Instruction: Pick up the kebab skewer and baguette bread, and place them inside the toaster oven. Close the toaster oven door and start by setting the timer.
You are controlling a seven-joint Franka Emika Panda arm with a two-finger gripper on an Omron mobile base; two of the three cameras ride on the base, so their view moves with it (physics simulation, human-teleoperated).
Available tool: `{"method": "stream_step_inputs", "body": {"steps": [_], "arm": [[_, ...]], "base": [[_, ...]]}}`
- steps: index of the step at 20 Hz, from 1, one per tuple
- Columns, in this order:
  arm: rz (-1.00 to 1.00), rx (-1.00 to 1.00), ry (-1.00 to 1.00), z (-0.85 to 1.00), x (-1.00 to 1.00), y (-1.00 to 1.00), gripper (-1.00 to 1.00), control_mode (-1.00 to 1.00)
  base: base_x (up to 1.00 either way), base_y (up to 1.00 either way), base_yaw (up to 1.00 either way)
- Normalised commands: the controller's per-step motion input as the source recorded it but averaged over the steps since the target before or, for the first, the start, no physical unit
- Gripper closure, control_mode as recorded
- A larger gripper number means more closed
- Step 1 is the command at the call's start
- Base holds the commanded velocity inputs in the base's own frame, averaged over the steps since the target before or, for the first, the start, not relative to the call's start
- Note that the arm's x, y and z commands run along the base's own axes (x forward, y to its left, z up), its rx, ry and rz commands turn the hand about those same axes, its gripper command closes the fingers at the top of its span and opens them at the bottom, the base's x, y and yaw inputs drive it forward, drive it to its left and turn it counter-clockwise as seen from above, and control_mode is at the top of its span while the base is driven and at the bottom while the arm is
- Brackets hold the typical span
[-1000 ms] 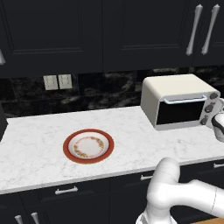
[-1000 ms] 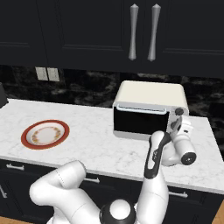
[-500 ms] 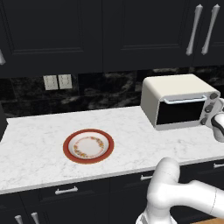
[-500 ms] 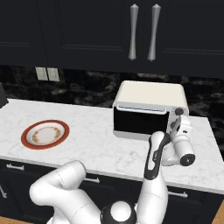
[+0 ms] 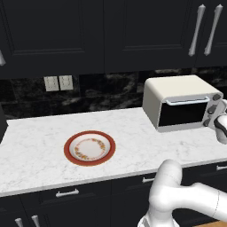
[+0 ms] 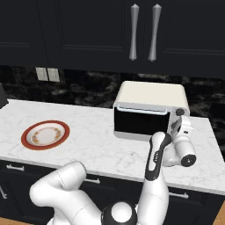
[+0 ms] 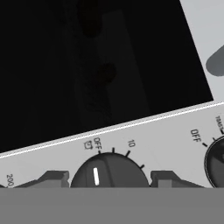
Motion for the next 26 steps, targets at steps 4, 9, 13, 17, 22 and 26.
{"method": "stream_step_inputs", "body": {"steps": [4, 9, 13, 17, 22, 26], "arm": [[-0.03, 0.00, -0.03, 0.00, -0.05, 0.00, 1.00, -1.00], [-0.08, 0.00, -0.08, 0.00, -0.05, 0.00, 1.00, -1.00], [-0.10, -0.01, -0.05, 0.00, -0.03, 0.00, 1.00, -1.00], [-0.08, 0.00, 0.00, 0.00, -0.07, -0.01, 1.00, -1.00], [-0.08, 0.00, 0.00, 0.03, -0.08, -0.05, 1.00, -1.00], [-0.07, 0.00, 0.00, 0.03, -0.17, -0.04, 1.00, -1.00]], "base": [[0.00, 0.00, 0.00], [0.00, 0.00, 0.00], [0.00, 0.00, 0.00], [0.00, 0.00, 0.00], [0.00, 0.00, 0.00], [0.00, 0.00, 0.00]]}}
